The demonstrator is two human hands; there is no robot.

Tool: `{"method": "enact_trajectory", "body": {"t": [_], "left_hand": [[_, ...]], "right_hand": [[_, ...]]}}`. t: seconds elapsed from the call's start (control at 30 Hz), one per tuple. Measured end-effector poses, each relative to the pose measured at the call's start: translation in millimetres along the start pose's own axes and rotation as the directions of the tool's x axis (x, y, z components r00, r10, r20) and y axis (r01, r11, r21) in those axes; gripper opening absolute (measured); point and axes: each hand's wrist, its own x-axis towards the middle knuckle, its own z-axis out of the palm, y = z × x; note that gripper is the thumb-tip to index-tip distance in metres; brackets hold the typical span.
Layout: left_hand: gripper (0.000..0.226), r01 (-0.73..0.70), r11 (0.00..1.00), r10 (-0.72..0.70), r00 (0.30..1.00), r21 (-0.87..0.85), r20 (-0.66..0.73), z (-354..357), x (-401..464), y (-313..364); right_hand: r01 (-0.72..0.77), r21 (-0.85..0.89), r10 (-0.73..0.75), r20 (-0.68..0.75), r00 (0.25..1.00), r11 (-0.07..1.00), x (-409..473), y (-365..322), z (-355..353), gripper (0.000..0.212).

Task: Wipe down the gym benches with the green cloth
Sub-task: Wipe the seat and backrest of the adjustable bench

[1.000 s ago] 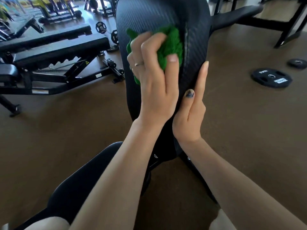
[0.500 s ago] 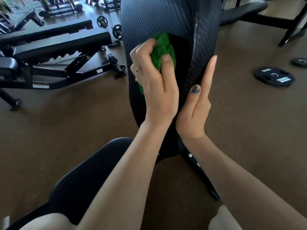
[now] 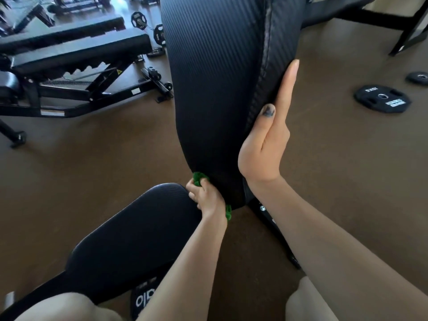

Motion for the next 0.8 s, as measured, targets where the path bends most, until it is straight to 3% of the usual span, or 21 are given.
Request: {"method": "enact_trajectory", "body": {"t": [0.17, 0.37, 0.5, 0.6, 0.7, 0.8], "left_hand": [[0.022, 0.193, 0.980, -0.193, 0.981, -0.040, -0.001, -0.8, -24.6, 6.5], [0.013, 0.155, 0.976, -0.143, 0.986, -0.155, 0.082, 2.0, -63.4, 31.4], [0.028, 0.130, 0.974, -0.112, 0.988, -0.187, 0.103, 3.4, -83.5, 62.2], [0.009, 0.080, 0.969, -0.046, 0.988, -0.232, 0.149, -1.3, -94.8, 79.0], [0.007, 0.109, 0.957, -0.039, 0.967, -0.270, 0.252, -9.7, -94.6, 82.6], [0.011, 0.159, 0.948, -0.068, 0.948, -0.276, 0.311, -22.6, -93.1, 78.7]], "right_hand": [[0.011, 0.025, -0.012, 0.032, 0.999, 1.000, -1.2, -0.3, -0.4, 0.054], [-0.016, 0.021, 0.014, 0.111, 0.994, 1.000, -0.7, -0.5, -13.5, 0.057], [-0.019, 0.024, 0.018, 0.078, 0.997, 1.000, -4.8, -6.0, -13.6, 0.054], [-0.049, 0.017, 0.048, 0.072, 0.996, 0.999, -5.9, -7.4, -14.7, 0.054], [-0.072, -0.027, 0.073, 0.047, 0.996, 0.997, -8.4, -6.7, -18.7, 0.053], [-0.203, -0.101, 0.208, 0.042, 0.977, 0.974, -26.7, -9.3, -11.8, 0.053]]}}
